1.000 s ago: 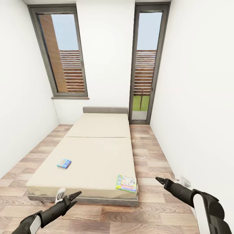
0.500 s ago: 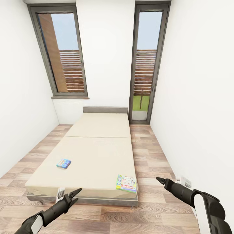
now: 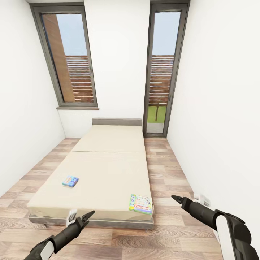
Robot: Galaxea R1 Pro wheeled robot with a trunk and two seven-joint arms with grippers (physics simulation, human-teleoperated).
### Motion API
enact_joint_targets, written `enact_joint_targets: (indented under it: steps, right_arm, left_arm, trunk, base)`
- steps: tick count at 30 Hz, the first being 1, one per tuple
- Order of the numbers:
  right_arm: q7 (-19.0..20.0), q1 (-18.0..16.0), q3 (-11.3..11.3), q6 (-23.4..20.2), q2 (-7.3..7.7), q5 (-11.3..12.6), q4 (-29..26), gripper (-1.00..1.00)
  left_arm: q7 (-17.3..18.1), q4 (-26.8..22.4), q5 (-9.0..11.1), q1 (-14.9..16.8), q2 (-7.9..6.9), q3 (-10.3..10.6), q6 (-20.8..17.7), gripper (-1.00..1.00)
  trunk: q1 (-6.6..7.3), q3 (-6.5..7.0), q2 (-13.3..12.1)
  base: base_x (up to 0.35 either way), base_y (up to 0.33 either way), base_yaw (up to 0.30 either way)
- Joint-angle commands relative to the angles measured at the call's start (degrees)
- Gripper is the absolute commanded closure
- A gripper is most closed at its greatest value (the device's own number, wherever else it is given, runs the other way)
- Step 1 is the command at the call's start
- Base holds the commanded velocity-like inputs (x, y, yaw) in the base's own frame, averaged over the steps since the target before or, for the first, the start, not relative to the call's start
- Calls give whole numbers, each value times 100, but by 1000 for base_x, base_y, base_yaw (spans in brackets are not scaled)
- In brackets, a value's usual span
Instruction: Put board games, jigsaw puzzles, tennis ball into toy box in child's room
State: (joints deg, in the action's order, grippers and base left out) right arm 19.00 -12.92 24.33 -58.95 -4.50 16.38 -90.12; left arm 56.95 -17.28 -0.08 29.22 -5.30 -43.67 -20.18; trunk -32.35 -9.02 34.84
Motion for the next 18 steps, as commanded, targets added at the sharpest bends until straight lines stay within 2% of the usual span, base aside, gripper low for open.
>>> enact_joint_targets:
  steps: [1, 3, 4, 8, 18]
  right_arm:
    - [222, -8, 19, -56, -4, -31, -8, -100]
    - [586, -5, 22, -97, -2, -5, -13, -100]
    - [956, -3, 24, -105, 4, 11, -17, -100]
    - [1681, -1, 55, -105, 50, 31, -21, -100]
    - [2376, -1, 137, -105, 82, 63, -15, -100]
  left_arm:
    - [-18, 42, 2, 6, 8, -28, 19, -100]
    - [-75, 137, 4, 5, 19, -25, 164, -100]
    - [-111, 228, 6, 5, 26, -23, 291, -100]
    - [-159, 361, 3, 5, 43, -20, 481, -100]
    - [-182, 421, -23, 5, 149, -19, 576, -100]
  trunk:
    - [-25, -28, 51]
    - [-68, -64, 131]
    - [-90, -82, 171]
    - [-178, -154, 332]
    - [-398, -334, 733]
  base:
    - [0, 0, 0]
    - [0, 0, 0]
    - [0, 0, 0]
    - [0, 0, 0]
    - [0, 0, 0]
